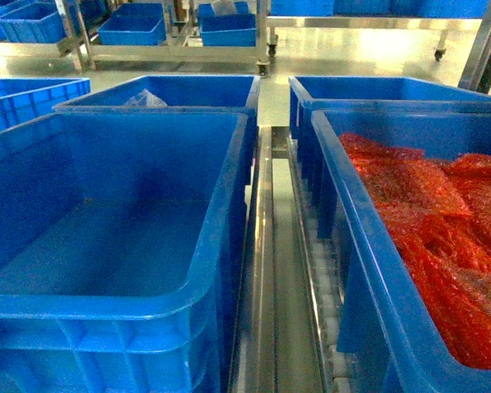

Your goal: Pick blue part to blue bin on bottom shelf

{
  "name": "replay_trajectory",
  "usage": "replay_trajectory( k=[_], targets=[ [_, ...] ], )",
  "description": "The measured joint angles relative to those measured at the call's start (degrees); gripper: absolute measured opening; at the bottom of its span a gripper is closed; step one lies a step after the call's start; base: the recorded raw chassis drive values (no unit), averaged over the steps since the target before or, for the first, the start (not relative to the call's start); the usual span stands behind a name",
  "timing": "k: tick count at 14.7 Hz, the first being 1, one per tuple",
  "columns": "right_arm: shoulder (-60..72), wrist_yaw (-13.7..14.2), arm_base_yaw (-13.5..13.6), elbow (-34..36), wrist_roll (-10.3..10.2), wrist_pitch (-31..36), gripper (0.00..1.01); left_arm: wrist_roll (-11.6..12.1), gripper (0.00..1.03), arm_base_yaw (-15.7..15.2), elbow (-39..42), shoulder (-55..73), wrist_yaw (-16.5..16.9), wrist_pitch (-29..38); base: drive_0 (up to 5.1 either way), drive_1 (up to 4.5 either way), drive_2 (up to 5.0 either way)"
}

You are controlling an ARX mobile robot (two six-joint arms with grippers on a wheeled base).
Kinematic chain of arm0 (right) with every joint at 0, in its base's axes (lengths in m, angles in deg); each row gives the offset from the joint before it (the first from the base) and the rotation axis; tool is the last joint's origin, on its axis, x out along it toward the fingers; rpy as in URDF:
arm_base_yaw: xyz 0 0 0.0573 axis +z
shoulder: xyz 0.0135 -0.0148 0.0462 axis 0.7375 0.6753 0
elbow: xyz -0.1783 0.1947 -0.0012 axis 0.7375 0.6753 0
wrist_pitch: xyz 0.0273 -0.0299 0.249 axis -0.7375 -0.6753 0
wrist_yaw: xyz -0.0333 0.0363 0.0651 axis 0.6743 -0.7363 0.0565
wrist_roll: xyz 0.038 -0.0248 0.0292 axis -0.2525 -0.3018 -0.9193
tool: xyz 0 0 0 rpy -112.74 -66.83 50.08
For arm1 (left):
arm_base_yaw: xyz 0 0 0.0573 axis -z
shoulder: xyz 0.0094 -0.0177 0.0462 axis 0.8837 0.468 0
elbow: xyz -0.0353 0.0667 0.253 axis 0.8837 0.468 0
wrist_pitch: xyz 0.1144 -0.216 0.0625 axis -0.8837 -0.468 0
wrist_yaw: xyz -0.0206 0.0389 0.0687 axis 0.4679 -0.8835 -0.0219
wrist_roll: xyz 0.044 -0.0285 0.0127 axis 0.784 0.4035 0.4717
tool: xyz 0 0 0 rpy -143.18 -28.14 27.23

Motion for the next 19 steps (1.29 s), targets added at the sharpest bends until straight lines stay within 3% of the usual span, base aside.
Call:
replay_trajectory(
  k=[19],
  targets=[
    [0.0, 0.02, 0.0, 0.0, 0.0, 0.0, 0.98, 0.0, 0.43, 0.0, 0.0, -0.04, -0.02, 0.0, 0.0, 0.0, 0.0]
  ],
)
